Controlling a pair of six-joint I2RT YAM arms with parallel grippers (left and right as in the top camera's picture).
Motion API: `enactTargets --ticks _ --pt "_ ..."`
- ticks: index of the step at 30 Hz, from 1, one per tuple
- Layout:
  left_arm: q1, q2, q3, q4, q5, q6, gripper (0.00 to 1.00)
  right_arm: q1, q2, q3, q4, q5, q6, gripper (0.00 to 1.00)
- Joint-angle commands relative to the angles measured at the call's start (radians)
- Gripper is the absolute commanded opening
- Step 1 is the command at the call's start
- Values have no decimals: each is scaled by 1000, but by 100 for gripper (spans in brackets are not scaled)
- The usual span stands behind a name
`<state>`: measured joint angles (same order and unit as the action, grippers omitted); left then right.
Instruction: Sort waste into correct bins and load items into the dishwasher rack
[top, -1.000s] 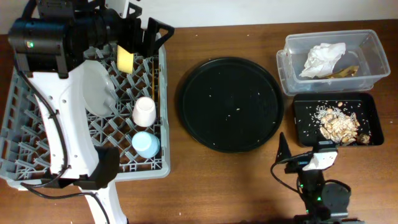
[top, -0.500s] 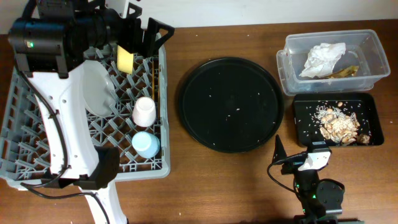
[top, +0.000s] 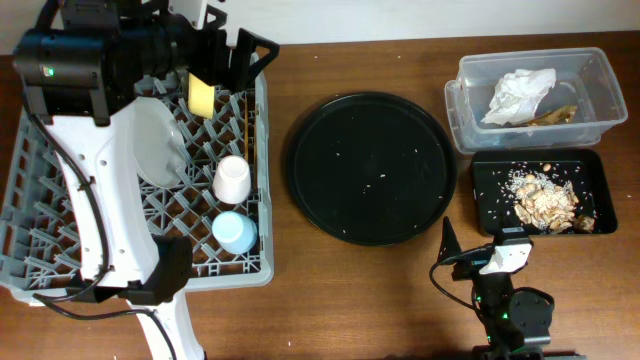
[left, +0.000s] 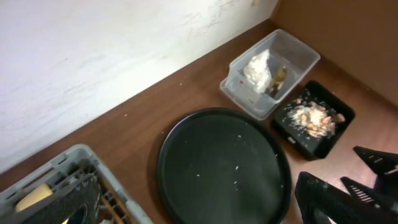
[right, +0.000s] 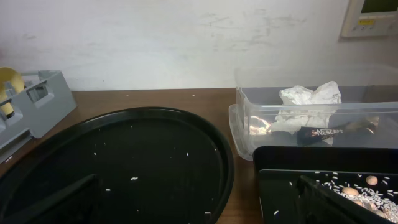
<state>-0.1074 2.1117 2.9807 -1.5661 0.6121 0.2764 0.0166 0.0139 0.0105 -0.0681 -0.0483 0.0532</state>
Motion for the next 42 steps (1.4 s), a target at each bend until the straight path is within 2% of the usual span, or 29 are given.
enactTargets --ticks 1,2,3,6,8,13,17,19,22,25,26,28,32,38,42 --pt "-4 -27 -36 8 -91 90 99 10 -8 -5 -6 8 6 98" --pt "-9 -49 -74 26 -97 140 99 10 -8 -5 -6 8 6 98" --pt "-16 -120 -208 113 -98 215 99 10 -8 -5 -6 8 6 98" --pt "-17 -265 -507 319 -97 227 99 10 -8 -5 -6 8 6 98" --pt "-7 -453 -898 595 -98 226 99 10 -8 -5 -6 8 6 98" --pt "37 -794 -1575 1051 -98 226 99 10 -8 -5 -6 8 6 98" --pt "90 -1087 -2060 1328 -108 225 99 10 -8 -5 -6 8 6 98" --pt "123 -1233 -2261 1412 -109 215 99 10 -8 -5 -6 8 6 98" --pt "166 -1476 -2535 1507 -135 137 99 10 -8 -5 -6 8 6 98" --pt "169 -1656 -2698 1530 -262 -29 99 10 -8 -5 -6 8 6 98" --pt "169 -1736 -2775 1581 -303 -65 99 10 -8 -5 -6 8 6 98" --pt "169 -1830 -2863 1654 -333 -67 99 10 -8 -5 -6 8 6 98" --pt "169 -1949 -2966 1678 -394 -67 99 10 -8 -5 -6 8 6 98" --pt "169 -2058 -2972 1488 -505 -68 99 10 -8 -5 -6 8 6 98" --pt "168 -2108 -2972 1501 -504 -67 99 10 -8 -5 -6 8 6 98"
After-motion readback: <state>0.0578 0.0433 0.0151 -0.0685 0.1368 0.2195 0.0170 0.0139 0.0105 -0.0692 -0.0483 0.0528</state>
